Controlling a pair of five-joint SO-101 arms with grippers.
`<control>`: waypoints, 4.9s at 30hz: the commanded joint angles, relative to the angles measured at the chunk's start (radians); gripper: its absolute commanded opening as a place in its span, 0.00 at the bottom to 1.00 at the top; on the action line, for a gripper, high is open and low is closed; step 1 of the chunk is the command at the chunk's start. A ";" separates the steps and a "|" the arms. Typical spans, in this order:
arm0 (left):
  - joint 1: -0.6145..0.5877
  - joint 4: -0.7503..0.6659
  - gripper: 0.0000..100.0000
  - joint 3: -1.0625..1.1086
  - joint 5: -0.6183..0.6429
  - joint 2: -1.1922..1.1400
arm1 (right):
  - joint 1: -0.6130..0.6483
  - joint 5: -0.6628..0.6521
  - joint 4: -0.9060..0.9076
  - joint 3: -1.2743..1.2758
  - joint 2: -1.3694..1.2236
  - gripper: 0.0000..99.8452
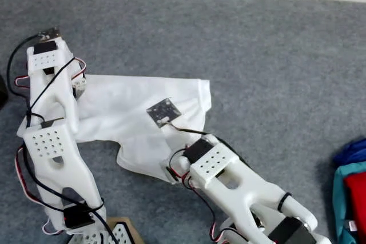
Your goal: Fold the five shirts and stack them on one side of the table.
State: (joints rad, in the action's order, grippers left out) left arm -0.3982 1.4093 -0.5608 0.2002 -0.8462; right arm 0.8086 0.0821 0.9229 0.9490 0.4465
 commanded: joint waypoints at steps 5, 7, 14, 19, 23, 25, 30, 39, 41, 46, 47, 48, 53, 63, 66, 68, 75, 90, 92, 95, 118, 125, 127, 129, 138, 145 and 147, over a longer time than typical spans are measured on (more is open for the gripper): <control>0.016 -0.005 0.01 -0.015 0.005 -0.007 | 0.028 0.017 -0.090 -0.013 -0.008 0.23; 0.016 -0.005 0.01 -0.015 0.005 -0.007 | 0.028 0.017 -0.096 0.002 0.005 0.22; 0.018 -0.005 0.01 -0.015 0.005 -0.007 | 0.196 -0.034 0.107 0.007 0.219 0.22; 0.018 -0.005 0.01 -0.015 0.005 -0.007 | 0.222 -0.049 0.107 0.082 0.325 0.22; 0.018 -0.005 0.01 -0.015 0.005 -0.007 | 0.254 -0.049 0.081 0.101 0.274 0.22; 0.018 -0.006 0.01 -0.015 0.005 -0.007 | 0.254 -0.049 0.076 0.094 0.214 0.22; 0.018 -0.006 0.01 -0.015 0.005 -0.007 | 0.268 -0.040 0.018 0.094 0.099 0.22; 0.018 -0.006 0.01 -0.015 0.005 -0.007 | 0.249 -0.011 -0.105 0.094 0.054 0.14; 0.018 -0.006 0.01 -0.015 0.005 -0.007 | 0.228 -0.012 -0.105 0.093 0.058 0.09; 0.018 -0.006 0.01 -0.015 0.005 -0.007 | 0.186 -0.014 -0.097 0.061 0.058 0.04; 0.018 -0.006 0.01 -0.015 0.005 -0.007 | 0.173 -0.014 -0.097 0.053 0.058 0.04; 0.018 -0.006 0.01 -0.015 0.005 -0.007 | 0.157 -0.014 -0.097 0.045 0.058 0.04; 0.018 -0.006 0.01 -0.015 0.005 -0.007 | 0.067 -0.008 -0.097 0.013 0.059 0.04; 0.018 -0.006 0.01 -0.015 0.005 -0.007 | 0.028 -0.005 0.021 -0.196 0.124 0.04; 0.018 -0.006 0.01 -0.015 0.005 -0.007 | -0.002 -0.005 0.013 -0.246 0.153 0.04; 0.018 -0.006 0.01 -0.015 0.005 -0.007 | -0.041 -0.005 -0.005 -0.282 0.145 0.04; 0.018 -0.006 0.01 -0.015 0.003 -0.007 | -0.176 -0.006 -0.071 -0.329 0.035 0.04; 0.018 -0.006 0.01 -0.015 0.002 -0.007 | 0.079 0.029 0.197 -0.116 0.165 0.23; 0.018 -0.006 0.01 -0.015 0.002 -0.007 | 0.077 -0.006 0.206 -0.081 0.165 0.23; 0.018 -0.014 0.01 -0.015 0.002 -0.007 | 0.087 -0.028 0.225 -0.051 0.165 0.23; 0.018 -0.017 0.01 -0.015 0.003 -0.007 | 0.219 0.037 -0.021 0.093 0.163 0.23; 0.018 -0.017 0.01 -0.015 0.003 -0.007 | 0.214 0.037 -0.108 0.151 0.162 0.18; 0.018 -0.017 0.01 -0.015 0.003 -0.007 | 0.214 0.037 -0.117 0.157 0.162 0.17; 0.018 -0.017 0.01 -0.015 0.003 -0.007 | 0.214 0.037 -0.120 0.157 0.162 0.17; 0.018 -0.017 0.01 -0.015 0.003 -0.007 | 0.166 0.028 -0.166 0.160 0.162 0.07; 0.018 -0.017 0.01 -0.015 0.003 -0.007 | 0.163 0.028 -0.166 0.157 0.163 0.01; 0.018 -0.017 0.01 -0.015 0.003 -0.007 | 0.153 0.021 -0.162 0.156 0.174 0.01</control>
State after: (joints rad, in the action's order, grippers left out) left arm -0.3951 1.4093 -0.5608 0.2002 -0.8462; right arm 0.9835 0.1066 0.7695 1.1147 0.5800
